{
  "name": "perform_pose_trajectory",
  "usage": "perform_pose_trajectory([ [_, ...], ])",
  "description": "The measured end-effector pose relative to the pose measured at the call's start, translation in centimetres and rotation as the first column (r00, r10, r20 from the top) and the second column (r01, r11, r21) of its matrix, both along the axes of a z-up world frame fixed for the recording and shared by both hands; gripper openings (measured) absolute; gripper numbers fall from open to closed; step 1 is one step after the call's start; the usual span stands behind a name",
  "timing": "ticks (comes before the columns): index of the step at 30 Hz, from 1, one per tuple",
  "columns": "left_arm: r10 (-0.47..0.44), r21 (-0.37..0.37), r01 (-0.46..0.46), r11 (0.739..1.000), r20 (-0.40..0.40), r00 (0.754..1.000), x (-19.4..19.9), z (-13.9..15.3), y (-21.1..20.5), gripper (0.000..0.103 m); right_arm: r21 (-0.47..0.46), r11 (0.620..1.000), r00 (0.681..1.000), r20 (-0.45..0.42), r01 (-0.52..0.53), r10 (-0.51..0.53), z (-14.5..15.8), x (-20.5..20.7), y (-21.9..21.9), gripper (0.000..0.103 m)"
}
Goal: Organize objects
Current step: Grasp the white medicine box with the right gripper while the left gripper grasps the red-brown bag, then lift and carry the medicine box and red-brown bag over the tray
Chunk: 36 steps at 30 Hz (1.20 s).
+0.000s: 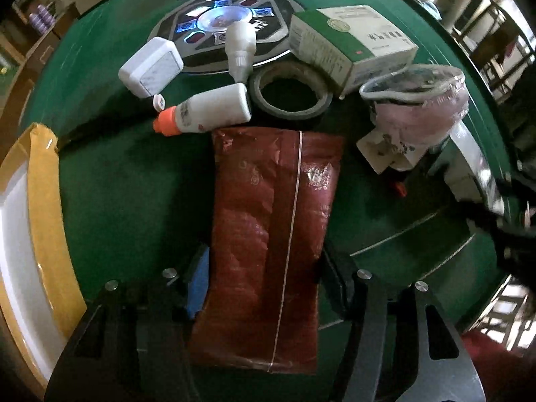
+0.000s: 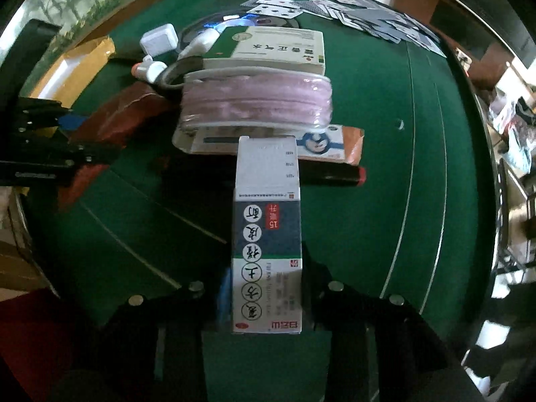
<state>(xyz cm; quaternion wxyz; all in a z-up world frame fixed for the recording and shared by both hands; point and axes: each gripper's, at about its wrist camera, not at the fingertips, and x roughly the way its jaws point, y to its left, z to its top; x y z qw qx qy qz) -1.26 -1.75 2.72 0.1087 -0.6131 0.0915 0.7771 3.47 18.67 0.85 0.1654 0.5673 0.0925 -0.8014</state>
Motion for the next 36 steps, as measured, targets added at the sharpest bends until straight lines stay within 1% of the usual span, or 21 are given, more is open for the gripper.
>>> perform_pose_trajectory([
  [2, 0.006, 0.002, -0.006, 1.000, -0.008, 1.000, 0.1, 0.0, 0.1, 0.057, -0.053, 0.998, 0.999, 0.002, 0.034, -0.034, 0.3, 0.7, -0.1, 0.033],
  [6, 0.033, 0.027, -0.032, 0.999, -0.016, 0.999, 0.2, 0.1, -0.2, 0.053, -0.112, 0.991, 0.998, -0.003, 0.067, -0.068, 1.1, 1.8, -0.3, 0.033],
  [13, 0.079, 0.096, -0.077, 0.992, -0.014, 0.997, 0.3, 0.5, -1.0, 0.045, -0.158, 0.983, 0.994, -0.039, 0.098, -0.106, 3.1, 2.3, 0.0, 0.033],
  [15, 0.084, 0.118, -0.082, 0.990, -0.015, 0.996, 0.1, 0.7, -0.9, 0.043, -0.165, 0.981, 0.993, -0.042, 0.103, -0.111, 3.4, 2.3, 0.1, 0.033],
  [18, 0.087, 0.133, -0.084, 0.988, -0.015, 0.996, 0.5, 0.8, -0.5, 0.042, -0.174, 0.979, 0.992, -0.048, 0.103, -0.113, 3.7, 2.3, 0.1, 0.033],
  [19, 0.088, 0.136, -0.085, 0.987, -0.017, 0.996, 0.7, 1.0, -1.3, 0.042, -0.175, 0.979, 0.992, -0.052, 0.102, -0.112, 3.8, 2.4, 0.1, 0.033],
  [22, 0.093, 0.141, -0.089, 0.986, -0.020, 0.995, 0.9, 1.3, -1.6, 0.042, -0.177, 0.979, 0.991, -0.065, 0.102, -0.115, 4.1, 2.5, 0.0, 0.033],
  [25, 0.102, 0.152, -0.097, 0.984, -0.023, 0.995, 1.4, 1.2, -0.5, 0.042, -0.188, 0.976, 0.990, -0.073, 0.107, -0.123, 4.4, 2.6, 0.2, 0.033],
  [27, 0.104, 0.155, -0.099, 0.983, -0.026, 0.994, 1.2, 1.5, -1.5, 0.042, -0.198, 0.974, 0.989, -0.072, 0.112, -0.129, 4.4, 2.5, 0.3, 0.033],
  [36, 0.120, 0.185, -0.112, 0.976, -0.033, 0.992, 1.1, 2.6, -2.1, 0.042, -0.227, 0.968, 0.990, -0.065, 0.105, -0.123, 4.4, 2.3, -0.3, 0.033],
])
